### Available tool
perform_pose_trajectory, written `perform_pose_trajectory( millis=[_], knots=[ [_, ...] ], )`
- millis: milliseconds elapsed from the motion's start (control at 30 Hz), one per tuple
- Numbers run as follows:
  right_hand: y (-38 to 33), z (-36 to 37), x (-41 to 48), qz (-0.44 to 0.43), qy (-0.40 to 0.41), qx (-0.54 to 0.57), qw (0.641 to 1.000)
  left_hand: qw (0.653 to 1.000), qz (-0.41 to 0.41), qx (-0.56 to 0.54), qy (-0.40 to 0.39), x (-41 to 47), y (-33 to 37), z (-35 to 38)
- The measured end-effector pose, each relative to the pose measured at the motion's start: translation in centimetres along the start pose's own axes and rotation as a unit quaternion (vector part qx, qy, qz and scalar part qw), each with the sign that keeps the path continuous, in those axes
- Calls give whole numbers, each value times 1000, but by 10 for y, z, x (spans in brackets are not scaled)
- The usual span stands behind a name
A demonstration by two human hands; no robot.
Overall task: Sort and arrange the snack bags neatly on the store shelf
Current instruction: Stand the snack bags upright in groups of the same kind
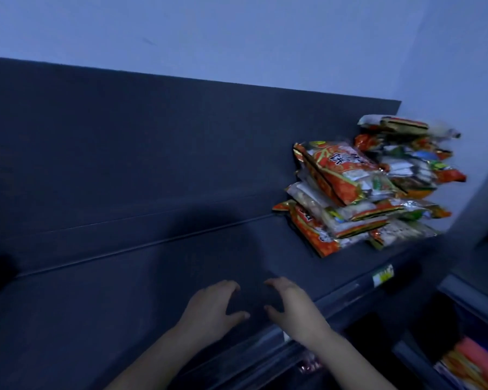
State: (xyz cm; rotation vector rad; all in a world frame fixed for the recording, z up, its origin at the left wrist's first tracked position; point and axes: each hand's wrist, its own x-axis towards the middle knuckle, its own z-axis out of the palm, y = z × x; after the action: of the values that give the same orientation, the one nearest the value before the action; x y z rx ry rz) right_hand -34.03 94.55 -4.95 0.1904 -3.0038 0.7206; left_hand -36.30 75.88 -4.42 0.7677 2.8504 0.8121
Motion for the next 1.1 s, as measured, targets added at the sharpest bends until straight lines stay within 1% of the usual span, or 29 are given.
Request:
perform_pose_trajectory(
  millis=[133, 267, 467, 633, 767, 933, 1000, 1100],
  knots=[
    [49, -16, 13, 22, 9, 9, 1000, 1000, 3, -8, 14, 39, 21, 23],
    [74, -15, 23, 47, 21, 6, 999, 1000, 4, -14, 15, 62, 22, 39],
    [85, -28, 38, 89, 42, -9, 995, 999, 33, -27, 8, 95, 23, 34],
    [93, -45, 46, 88, 28, -36, 995, 998, 52, -35, -18, 118, 35, 38],
    [106, -59, 49, 93, 61, -25, 994, 997, 71, -31, -23, 134, 45, 46],
    [138, -79, 39, 100, 81, -28, 991, 994, 102, -45, -10, 163, 79, 60],
    [159, -94, 36, 110, 90, -30, 989, 991, 122, -50, -18, 177, 101, 67],
    [196, -124, 34, 116, 103, -41, 987, 988, 144, -48, -5, 205, 137, 79]
  ],
)
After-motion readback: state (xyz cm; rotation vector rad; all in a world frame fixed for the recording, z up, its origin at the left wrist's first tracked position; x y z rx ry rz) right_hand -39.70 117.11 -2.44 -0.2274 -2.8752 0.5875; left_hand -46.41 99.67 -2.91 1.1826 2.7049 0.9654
